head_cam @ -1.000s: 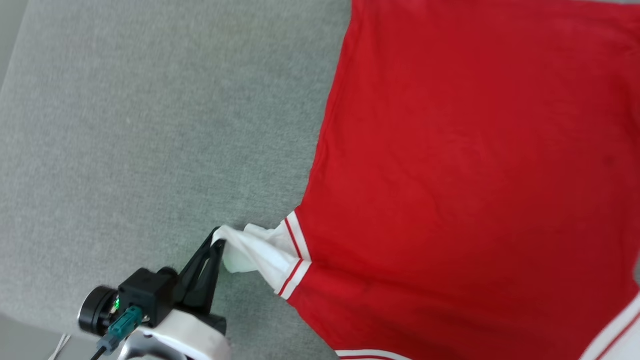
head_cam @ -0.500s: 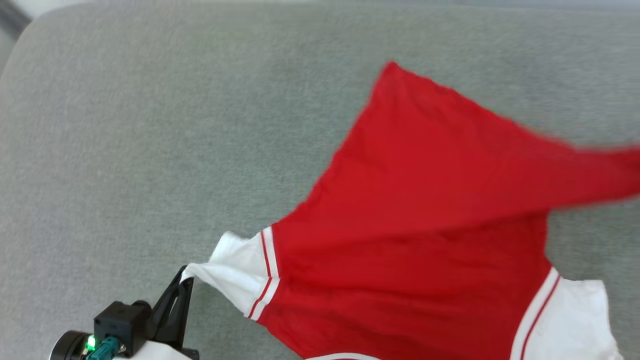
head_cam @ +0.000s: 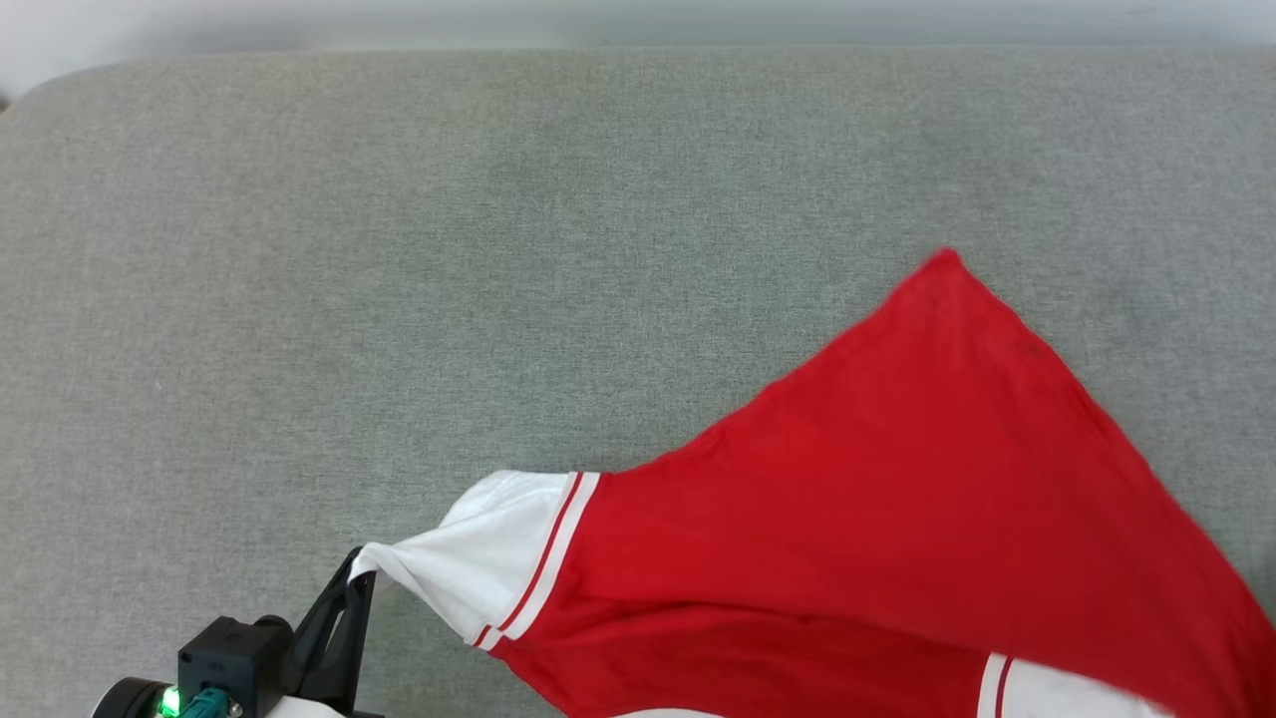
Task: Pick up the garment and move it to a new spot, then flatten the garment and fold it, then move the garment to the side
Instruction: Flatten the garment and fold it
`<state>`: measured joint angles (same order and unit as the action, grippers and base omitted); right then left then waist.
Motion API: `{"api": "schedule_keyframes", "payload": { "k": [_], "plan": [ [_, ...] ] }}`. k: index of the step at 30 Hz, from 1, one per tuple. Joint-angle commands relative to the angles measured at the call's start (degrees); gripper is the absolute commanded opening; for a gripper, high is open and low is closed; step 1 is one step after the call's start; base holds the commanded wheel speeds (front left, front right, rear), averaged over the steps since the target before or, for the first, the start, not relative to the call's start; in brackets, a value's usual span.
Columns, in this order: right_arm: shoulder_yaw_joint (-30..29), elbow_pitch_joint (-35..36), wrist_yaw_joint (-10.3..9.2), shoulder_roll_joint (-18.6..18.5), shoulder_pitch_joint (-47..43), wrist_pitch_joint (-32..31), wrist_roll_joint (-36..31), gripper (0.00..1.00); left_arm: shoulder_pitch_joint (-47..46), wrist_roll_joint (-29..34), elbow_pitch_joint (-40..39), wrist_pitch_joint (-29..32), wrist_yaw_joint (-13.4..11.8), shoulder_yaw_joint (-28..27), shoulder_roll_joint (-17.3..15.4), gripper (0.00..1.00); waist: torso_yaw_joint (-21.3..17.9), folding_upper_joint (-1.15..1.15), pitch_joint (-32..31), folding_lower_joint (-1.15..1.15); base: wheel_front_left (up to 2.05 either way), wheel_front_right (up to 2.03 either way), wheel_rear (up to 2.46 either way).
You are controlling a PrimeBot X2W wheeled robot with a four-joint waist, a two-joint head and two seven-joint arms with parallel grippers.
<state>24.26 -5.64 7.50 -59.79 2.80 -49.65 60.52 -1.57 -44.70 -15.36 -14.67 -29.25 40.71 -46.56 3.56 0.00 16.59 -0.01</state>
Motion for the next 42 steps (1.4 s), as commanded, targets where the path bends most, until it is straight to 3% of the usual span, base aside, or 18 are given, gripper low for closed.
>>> {"api": "schedule_keyframes", "payload": {
  "k": [1,2,3,5,14,19,25,32,42],
  "plan": [
    [-0.3,-0.3,-0.03,0.9,-2.2,0.7,-0.9,0.00,0.0,0.0,-0.1,0.2,-0.1,0.1,-0.1,0.00,-0.1,0.00,0.0,0.01,0.00,0.00,0.00],
    [-1.0,-0.3,-0.03,1.6,-2.7,1.7,-1.4,0.00,-0.1,-0.1,-0.1,0.3,-0.2,0.1,-0.1,0.00,-0.2,0.00,-0.1,0.01,0.00,0.00,0.00],
    [-1.8,-0.1,-0.03,2.2,-2.8,2.9,-2.2,0.17,0.0,-0.1,-0.1,0.3,-0.3,0.1,-0.2,0.00,-0.4,0.00,-0.2,0.01,0.00,0.00,0.00],
    [-3.6,0.3,-0.03,3.1,-2.4,4.1,-2.3,1.00,0.1,-0.2,-0.1,0.5,-0.4,0.2,-0.4,0.00,-0.7,0.00,-0.5,0.01,0.00,0.00,0.00],
    [-13.1,8.9,-0.02,1.6,7.5,5.0,-3.1,1.00,-0.8,0.8,-0.7,1.1,-0.5,0.9,0.0,0.00,-0.1,0.00,-0.8,0.01,0.00,0.00,0.00],
    [-13.2,12.7,-0.02,1.0,15.1,0.9,-4.5,1.00,-1.8,1.3,-0.7,1.3,0.0,1.5,0.5,0.00,1.2,0.00,0.4,0.01,0.00,0.00,0.00],
    [-5.2,15.1,-0.02,1.9,29.1,-10.3,-8.5,1.00,-3.8,2.3,-0.4,1.6,0.9,2.3,1.5,0.00,3.6,0.00,2.8,0.01,0.00,0.00,0.00],
    [5.9,8.4,-0.02,8.2,46.9,-19.9,-13.9,1.00,-7.8,3.9,0.3,1.7,2.5,3.4,3.7,0.00,7.1,0.00,7.3,0.01,0.00,0.00,0.00],
    [17.2,-5.3,-0.02,14.1,57.6,-22.5,-16.7,1.00,-12.2,5.3,2.6,1.4,4.9,4.6,7.2,0.00,10.9,0.00,12.8,0.01,0.00,0.00,0.00]
  ]
}}
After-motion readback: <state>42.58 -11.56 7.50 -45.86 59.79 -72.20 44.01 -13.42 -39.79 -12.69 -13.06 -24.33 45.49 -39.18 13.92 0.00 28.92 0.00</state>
